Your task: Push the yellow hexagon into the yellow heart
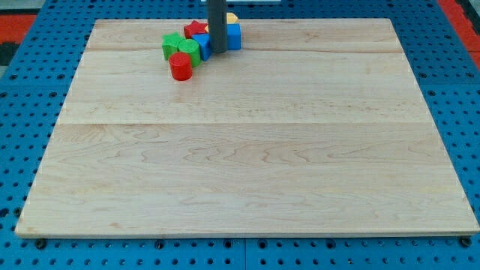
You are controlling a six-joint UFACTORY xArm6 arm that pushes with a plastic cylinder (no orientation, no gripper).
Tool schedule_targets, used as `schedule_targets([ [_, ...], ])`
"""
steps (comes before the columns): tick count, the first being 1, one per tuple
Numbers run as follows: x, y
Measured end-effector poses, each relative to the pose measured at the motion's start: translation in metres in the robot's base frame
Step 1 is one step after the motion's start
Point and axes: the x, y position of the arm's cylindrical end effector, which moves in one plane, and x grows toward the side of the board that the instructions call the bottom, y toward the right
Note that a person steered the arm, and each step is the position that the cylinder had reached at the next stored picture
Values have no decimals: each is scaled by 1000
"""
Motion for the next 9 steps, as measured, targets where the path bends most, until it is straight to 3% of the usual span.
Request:
schedule_targets([
  [3,3,-30],
  [4,10,-1],
  [5,15,79],
  [6,-40,155],
  [7,-82,156],
  [9,-81,56],
])
